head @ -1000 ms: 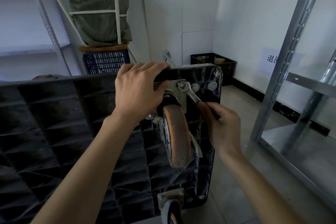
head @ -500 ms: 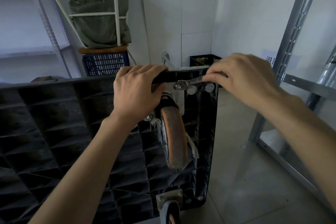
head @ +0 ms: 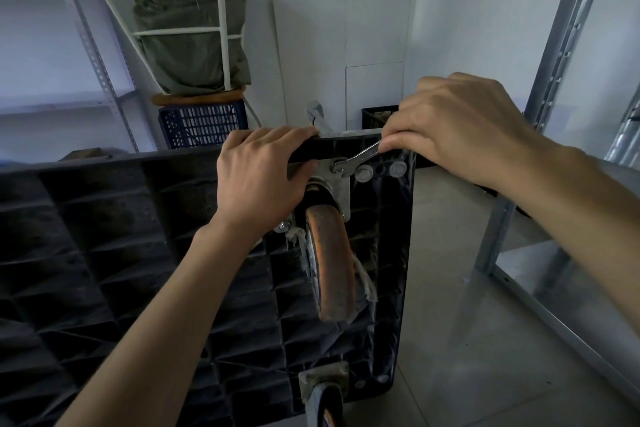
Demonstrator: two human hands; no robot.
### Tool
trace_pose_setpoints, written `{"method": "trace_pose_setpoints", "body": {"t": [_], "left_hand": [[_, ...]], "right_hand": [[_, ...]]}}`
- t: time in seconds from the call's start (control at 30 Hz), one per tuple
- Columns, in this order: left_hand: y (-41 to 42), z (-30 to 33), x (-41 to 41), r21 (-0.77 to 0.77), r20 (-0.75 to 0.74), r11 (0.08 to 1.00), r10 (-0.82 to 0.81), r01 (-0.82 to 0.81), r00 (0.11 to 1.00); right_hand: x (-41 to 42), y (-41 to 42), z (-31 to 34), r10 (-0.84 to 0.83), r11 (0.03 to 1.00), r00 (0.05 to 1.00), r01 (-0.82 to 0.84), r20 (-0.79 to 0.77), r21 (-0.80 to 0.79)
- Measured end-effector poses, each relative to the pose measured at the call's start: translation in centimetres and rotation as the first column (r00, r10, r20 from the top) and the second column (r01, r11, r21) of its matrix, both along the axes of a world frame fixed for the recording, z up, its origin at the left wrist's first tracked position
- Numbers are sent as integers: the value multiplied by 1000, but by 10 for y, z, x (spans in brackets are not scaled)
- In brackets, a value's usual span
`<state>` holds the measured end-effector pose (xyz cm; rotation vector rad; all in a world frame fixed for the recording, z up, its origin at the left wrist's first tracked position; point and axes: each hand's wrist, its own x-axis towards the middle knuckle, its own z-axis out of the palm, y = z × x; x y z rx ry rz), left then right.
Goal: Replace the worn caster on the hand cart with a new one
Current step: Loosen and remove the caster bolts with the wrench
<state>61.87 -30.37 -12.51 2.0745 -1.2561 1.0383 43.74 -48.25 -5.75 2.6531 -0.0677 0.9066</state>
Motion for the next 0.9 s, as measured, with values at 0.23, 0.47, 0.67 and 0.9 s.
{"method": "trace_pose_setpoints", "body": {"t": [0.23,0.47,0.67,0.9], "left_hand": [[1,0,2,22,17,1000,-12,12,1000],[5,7,6,56,-4,980,-193,192,981],[-3,21,5,230,7,907,-363,352,932],[-14,24,10,279,30,892,-378,355,925]], "right_hand": [[-7,-9,-21,-9,956,992,-28,124,293],[-17,-11,-62,-109,657,893,-265,437,706],[-15,-1,-75,-125,531,876,-337,465,777],[-17,4,-88,-171,441,853,-382,493,813]]}}
